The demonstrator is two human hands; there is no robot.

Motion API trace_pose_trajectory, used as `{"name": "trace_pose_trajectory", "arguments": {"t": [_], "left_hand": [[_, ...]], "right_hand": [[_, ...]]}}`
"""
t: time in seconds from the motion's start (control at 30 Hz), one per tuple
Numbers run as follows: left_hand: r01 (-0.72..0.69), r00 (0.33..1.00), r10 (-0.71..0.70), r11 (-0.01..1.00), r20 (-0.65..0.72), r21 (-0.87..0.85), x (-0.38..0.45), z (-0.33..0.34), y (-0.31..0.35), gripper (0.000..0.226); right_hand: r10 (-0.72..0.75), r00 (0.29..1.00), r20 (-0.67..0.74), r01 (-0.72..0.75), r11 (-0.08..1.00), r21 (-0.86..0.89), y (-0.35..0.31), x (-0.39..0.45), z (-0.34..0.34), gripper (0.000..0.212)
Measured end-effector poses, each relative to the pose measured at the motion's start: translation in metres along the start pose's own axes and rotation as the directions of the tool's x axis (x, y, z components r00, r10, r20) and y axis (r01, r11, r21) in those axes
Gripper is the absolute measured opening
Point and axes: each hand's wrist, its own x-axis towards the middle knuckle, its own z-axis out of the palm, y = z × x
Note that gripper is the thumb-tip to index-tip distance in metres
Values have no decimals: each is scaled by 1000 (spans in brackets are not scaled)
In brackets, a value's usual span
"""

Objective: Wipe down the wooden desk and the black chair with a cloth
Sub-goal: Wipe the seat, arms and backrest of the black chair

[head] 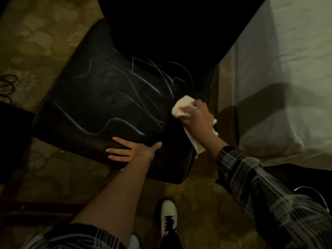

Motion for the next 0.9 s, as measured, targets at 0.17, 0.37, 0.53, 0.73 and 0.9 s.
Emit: {"name": "trace_pose_trajectory", "arguments": {"t": [0.17, 0.37, 0.53, 0.73, 0.9], "left_hand": [[18, 1000, -17, 998, 12, -52, -8, 10, 1, 140], [-68, 997, 67, 997, -31, -31, -3, 14, -19, 101], [-40, 995, 34, 997, -97, -66, 1, 14, -14, 79], [42, 999, -43, 998, -23, -49, -1, 5, -5, 81], [22, 998, -21, 999, -58, 24, -4, -8, -4, 83]], "right_hand": [[216, 974, -61, -217, 976, -5, -24, -20, 2, 40], [-146, 987, 74, 143, 989, 36, -50, -135, 7, 52], [-63, 998, 12, 61, 993, 102, -52, -38, 5, 34], [68, 996, 62, -71, 996, 51, -61, -12, 1, 39], [0, 981, 195, -22, 994, 111, -77, -115, 0, 43]]}}
